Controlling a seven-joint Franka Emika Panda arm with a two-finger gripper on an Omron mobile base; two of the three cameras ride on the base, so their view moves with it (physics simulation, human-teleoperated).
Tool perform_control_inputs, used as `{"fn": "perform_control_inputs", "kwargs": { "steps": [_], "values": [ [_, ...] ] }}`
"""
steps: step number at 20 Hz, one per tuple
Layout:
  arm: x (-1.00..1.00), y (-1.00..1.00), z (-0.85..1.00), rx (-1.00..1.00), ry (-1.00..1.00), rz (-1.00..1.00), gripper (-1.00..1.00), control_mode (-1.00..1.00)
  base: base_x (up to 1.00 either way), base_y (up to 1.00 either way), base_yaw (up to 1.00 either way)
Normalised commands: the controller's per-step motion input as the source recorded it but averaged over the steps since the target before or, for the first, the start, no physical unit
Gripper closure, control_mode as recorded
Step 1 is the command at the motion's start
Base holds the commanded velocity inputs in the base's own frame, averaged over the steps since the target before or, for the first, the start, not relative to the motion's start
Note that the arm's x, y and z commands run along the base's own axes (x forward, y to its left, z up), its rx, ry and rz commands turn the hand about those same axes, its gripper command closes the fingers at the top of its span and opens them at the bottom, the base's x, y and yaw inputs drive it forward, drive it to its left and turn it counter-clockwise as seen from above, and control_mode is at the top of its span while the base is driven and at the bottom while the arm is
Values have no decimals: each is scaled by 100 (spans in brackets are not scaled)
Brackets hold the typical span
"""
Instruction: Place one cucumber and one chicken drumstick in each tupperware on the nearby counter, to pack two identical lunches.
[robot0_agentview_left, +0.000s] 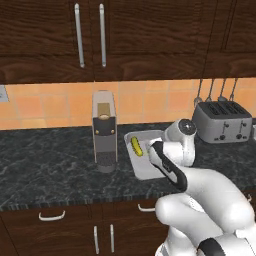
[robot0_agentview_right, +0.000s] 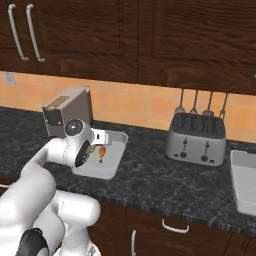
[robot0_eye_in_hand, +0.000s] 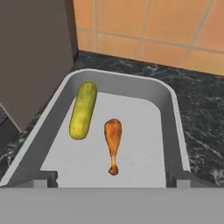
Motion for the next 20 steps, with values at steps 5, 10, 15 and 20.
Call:
{"fn": "perform_control_inputs", "kwargs": {
  "steps": [5,10,15,20],
  "values": [
    [-84,0,62,0,0,-10,-100,-100,0,0,0],
    [-93,-2,45,1,0,-7,-100,-100,0,0,0],
    [-89,-2,28,0,0,-2,-100,-100,0,0,0],
    [-89,-3,22,3,0,0,-100,-100,0,0,0]
  ]
}}
